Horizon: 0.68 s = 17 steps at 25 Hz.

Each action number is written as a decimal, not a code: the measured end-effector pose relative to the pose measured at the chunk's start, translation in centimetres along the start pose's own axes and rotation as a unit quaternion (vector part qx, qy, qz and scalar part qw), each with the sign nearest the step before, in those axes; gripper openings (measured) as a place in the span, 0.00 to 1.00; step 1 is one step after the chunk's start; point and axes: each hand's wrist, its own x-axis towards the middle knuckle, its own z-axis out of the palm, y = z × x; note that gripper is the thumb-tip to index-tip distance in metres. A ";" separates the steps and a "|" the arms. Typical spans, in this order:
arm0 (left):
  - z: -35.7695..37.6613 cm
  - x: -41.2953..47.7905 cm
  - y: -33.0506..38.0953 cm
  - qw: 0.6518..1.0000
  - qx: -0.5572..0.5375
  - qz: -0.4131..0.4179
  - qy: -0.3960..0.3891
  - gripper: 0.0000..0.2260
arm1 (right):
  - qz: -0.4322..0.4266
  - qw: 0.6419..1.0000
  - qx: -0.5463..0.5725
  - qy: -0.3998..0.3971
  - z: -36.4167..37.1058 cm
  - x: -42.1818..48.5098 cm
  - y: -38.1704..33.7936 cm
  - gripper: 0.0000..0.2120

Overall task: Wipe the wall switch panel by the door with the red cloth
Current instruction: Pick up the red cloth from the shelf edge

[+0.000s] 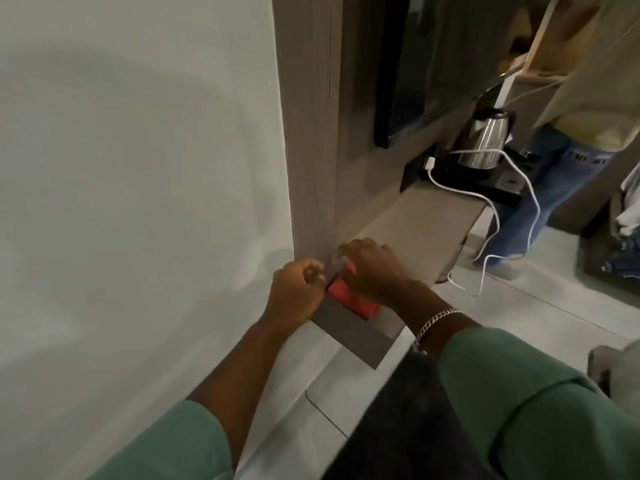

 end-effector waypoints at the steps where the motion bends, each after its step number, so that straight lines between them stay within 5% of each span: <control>1: 1.8 0.3 -1.5 0.999 0.014 -0.031 -0.020 0.07 | 0.016 1.000 0.004 -0.026 1.8 0.2 1.0 0.19; 4: 6.7 0.8 -4.4 0.979 -0.047 -0.192 -0.052 0.17 | 0.042 0.996 0.013 -0.077 7.6 -0.4 4.6 0.25; 7: 8.9 1.1 -4.8 0.891 -0.305 -0.334 -0.036 0.17 | 0.030 0.997 0.029 -0.061 10.9 -1.7 6.3 0.30; 9: 9.8 1.1 -4.8 0.865 -0.365 -0.343 -0.012 0.15 | 0.009 0.999 0.040 -0.035 11.6 -2.4 6.3 0.31; 17: 4.1 -1.9 -2.5 0.881 -0.383 -0.277 -0.028 0.16 | -0.060 0.991 0.108 0.045 9.0 -5.1 1.0 0.39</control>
